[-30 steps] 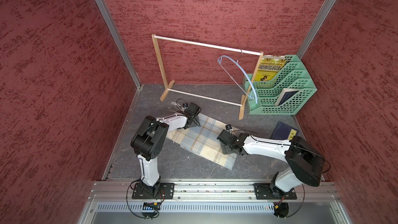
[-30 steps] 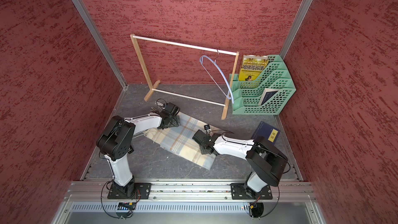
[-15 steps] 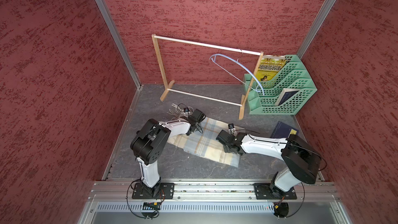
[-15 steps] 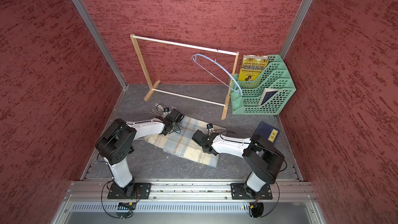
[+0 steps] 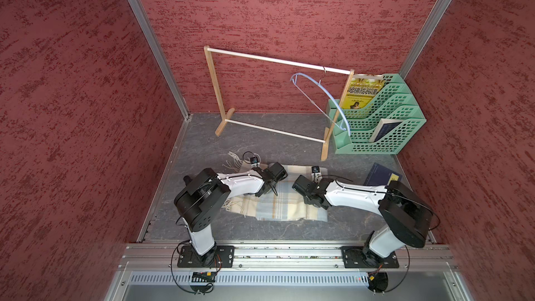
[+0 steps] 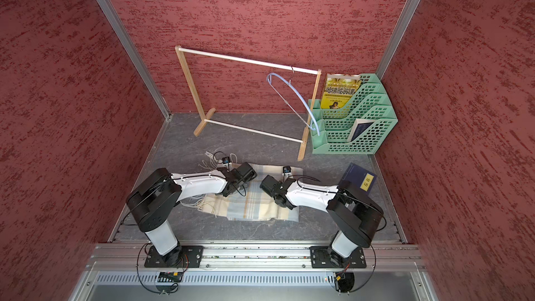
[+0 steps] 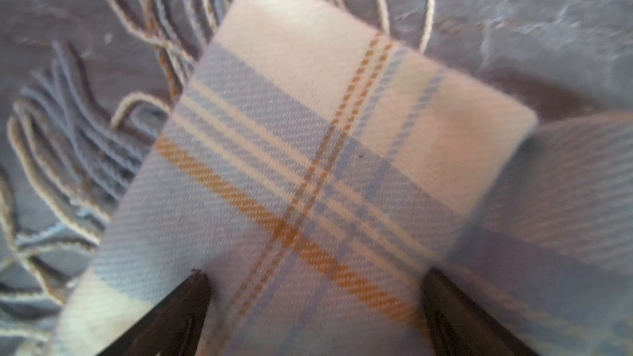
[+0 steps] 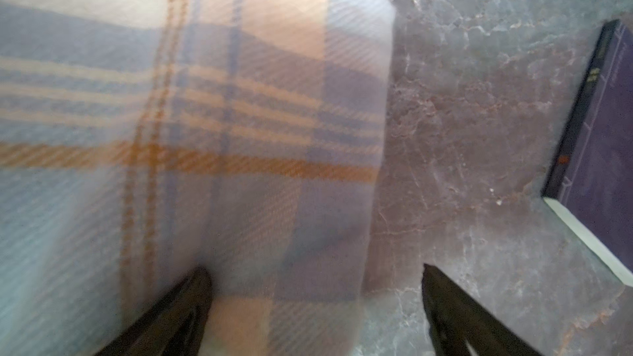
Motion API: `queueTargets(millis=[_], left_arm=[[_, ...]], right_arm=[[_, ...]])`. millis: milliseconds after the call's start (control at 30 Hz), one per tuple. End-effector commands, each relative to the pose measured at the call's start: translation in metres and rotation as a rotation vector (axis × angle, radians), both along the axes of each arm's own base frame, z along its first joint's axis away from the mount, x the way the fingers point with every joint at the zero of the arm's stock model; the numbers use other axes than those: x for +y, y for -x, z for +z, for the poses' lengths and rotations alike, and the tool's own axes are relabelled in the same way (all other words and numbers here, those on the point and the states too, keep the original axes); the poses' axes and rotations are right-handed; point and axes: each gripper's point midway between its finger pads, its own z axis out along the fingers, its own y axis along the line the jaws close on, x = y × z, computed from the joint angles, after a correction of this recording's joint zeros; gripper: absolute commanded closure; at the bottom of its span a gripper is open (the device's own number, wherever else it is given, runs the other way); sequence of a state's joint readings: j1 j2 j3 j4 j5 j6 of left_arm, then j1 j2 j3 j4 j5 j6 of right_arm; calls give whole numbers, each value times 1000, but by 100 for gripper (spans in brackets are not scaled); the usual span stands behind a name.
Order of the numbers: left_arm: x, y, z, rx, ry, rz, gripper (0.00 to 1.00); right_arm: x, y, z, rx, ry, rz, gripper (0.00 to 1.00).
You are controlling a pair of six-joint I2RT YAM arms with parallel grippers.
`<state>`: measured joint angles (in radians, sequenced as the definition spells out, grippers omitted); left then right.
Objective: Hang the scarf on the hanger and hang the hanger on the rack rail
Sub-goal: Adjust the scarf at the center of the board.
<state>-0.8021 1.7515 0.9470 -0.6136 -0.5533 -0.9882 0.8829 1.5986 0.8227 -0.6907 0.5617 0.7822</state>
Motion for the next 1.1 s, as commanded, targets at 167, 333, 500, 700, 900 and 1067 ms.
queueTargets(millis=[167,333,500,700,900,1067], left_arm=[[69,56,-11,240,-317,24,0],[64,31,4,173,-346,15,0],[54,-1,35,46,-373,-16,0],[25,-47,108,-161,-328,-79,0],[6,-69,151,-302,-209,-143,0],[0,-79,147,-289,-200,-175,0]], right_arm=[[-24,19,-9,70,61,-53,2],[-23,19,-10,68,58,-58,2],[-12,5,17,-23,14,2,2],[7,-24,126,-228,-49,158,2],[17,-32,245,-437,-150,281,2],[29,-49,304,-518,-130,317,2]])
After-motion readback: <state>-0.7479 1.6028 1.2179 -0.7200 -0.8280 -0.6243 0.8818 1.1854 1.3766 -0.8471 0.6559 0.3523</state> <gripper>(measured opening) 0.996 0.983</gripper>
